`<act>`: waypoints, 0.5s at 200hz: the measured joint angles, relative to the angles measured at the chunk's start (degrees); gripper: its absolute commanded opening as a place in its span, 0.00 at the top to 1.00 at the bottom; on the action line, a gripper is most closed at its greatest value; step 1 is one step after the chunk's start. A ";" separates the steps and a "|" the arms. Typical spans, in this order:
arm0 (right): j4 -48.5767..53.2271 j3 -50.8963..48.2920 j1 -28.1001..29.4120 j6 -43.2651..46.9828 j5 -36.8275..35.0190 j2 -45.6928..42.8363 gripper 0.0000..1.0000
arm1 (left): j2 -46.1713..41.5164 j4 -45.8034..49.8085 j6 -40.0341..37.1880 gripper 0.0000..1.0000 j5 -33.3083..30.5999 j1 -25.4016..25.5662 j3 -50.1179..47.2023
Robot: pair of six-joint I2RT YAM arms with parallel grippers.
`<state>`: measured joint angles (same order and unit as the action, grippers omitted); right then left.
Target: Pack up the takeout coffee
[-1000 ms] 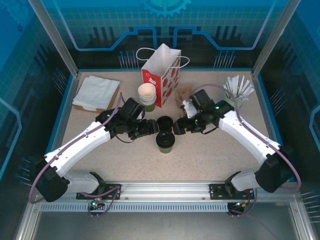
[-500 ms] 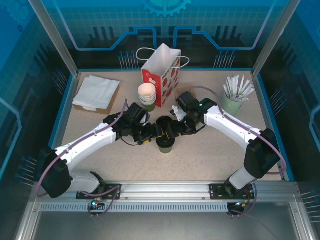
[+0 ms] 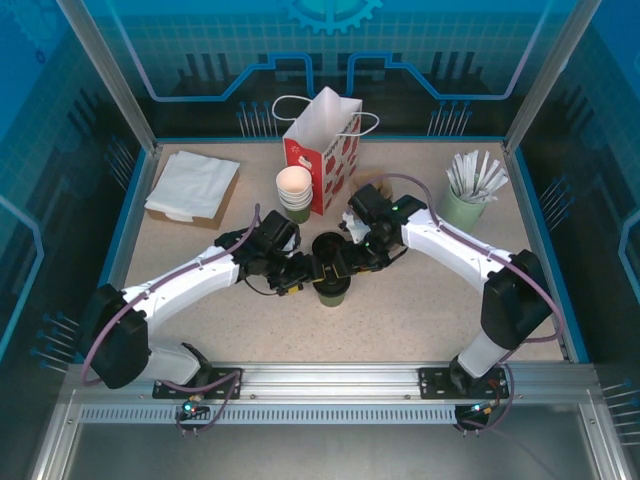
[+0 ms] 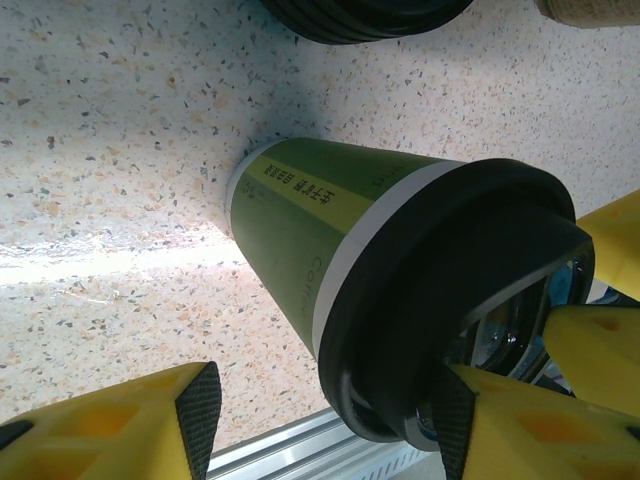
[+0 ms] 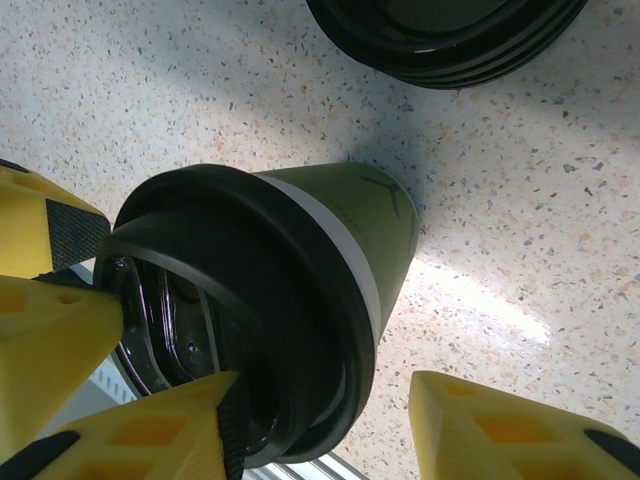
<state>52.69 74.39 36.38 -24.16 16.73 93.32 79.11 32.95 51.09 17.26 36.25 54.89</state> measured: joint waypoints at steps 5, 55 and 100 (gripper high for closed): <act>0.09 0.02 0.00 -0.02 0.02 0.04 0.56 | 0.04 -0.07 0.00 0.42 0.04 0.00 0.00; 0.87 0.79 0.07 0.09 0.13 1.05 0.63 | 0.79 -0.72 -0.35 0.44 0.59 0.00 0.00; 1.25 1.31 0.11 0.22 0.31 2.14 0.67 | 1.60 -1.62 -0.50 0.49 0.63 0.02 0.02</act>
<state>53.93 75.70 36.49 -23.94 17.04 95.46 80.71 31.33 50.59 17.89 36.27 54.92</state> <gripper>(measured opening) 0.338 0.526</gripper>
